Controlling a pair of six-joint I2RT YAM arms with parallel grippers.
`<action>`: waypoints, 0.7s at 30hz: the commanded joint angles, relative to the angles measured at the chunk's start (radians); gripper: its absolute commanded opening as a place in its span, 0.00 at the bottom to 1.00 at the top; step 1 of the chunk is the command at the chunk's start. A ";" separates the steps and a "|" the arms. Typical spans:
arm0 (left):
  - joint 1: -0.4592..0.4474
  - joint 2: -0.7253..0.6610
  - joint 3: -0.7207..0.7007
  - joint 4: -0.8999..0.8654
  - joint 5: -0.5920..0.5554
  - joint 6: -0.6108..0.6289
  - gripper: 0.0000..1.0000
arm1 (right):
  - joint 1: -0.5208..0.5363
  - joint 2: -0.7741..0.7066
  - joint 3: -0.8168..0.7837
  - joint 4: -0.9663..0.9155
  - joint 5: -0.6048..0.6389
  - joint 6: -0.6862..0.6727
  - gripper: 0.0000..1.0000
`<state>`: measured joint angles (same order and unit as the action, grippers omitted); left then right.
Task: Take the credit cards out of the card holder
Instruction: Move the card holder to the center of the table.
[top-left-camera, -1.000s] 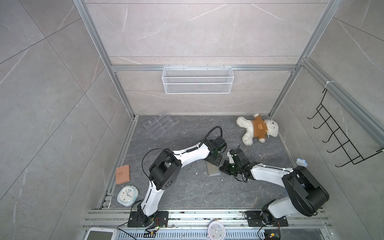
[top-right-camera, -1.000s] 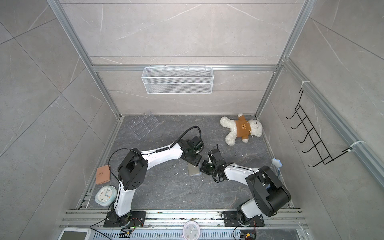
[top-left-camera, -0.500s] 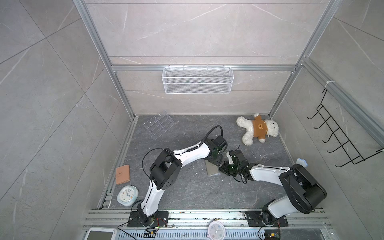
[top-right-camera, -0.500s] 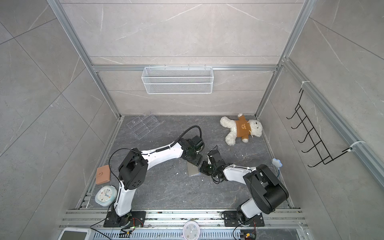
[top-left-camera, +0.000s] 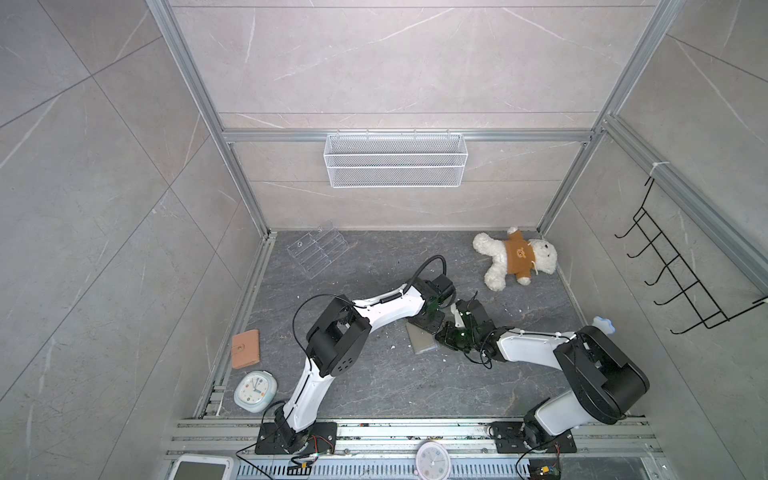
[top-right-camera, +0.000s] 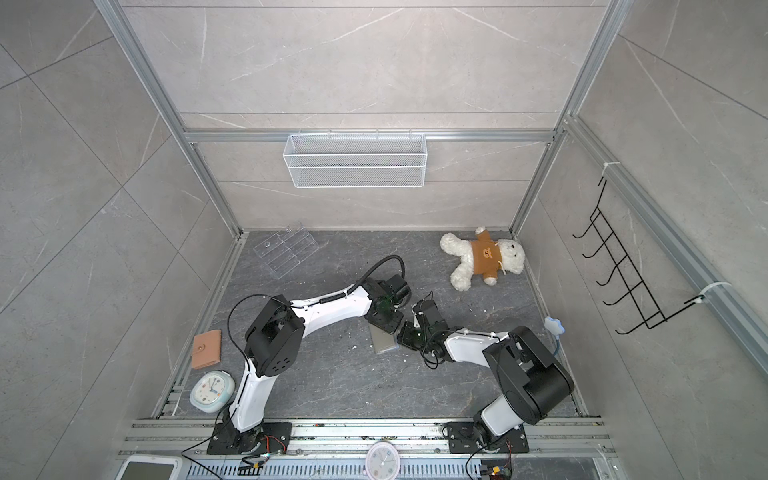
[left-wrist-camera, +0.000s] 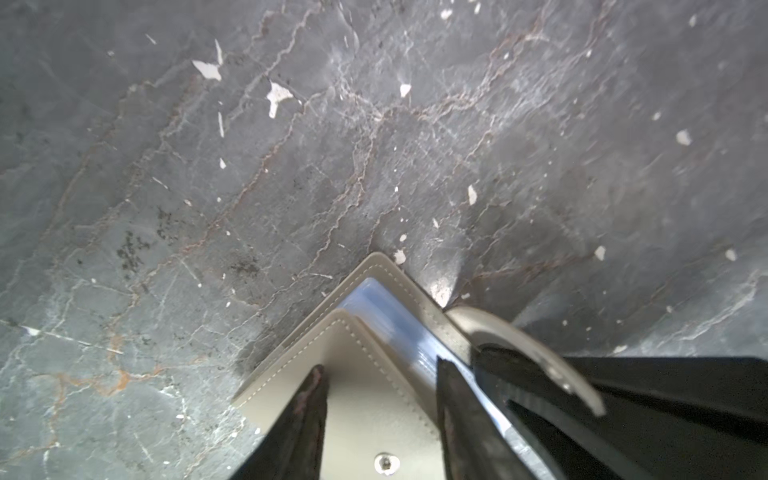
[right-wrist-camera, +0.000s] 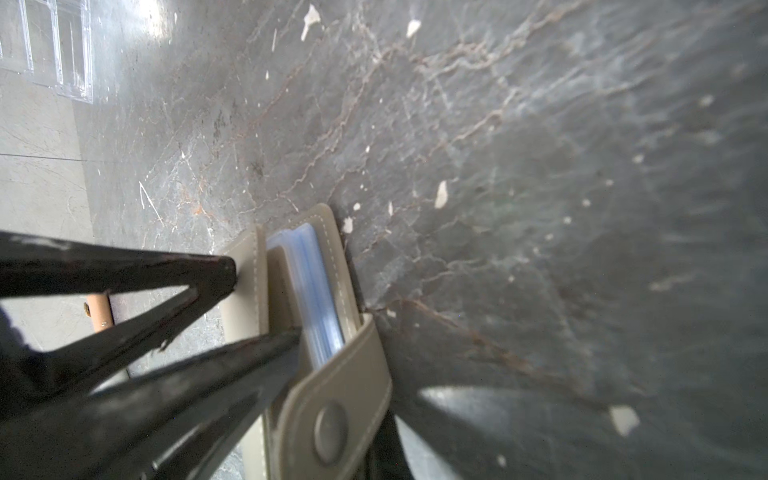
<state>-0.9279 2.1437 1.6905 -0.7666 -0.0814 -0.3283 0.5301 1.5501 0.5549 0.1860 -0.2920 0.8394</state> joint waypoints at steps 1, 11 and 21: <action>-0.002 -0.053 -0.013 -0.067 -0.039 0.012 0.37 | 0.005 0.026 -0.022 -0.025 0.035 0.013 0.01; -0.001 -0.215 -0.182 -0.054 -0.120 -0.030 0.29 | 0.008 0.025 -0.022 -0.039 0.052 0.012 0.01; 0.000 -0.320 -0.312 0.002 -0.100 -0.058 0.23 | 0.026 -0.038 -0.026 -0.010 0.030 0.014 0.03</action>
<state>-0.9306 1.8576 1.3926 -0.7582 -0.1650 -0.3706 0.5438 1.5459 0.5457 0.1913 -0.2729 0.8463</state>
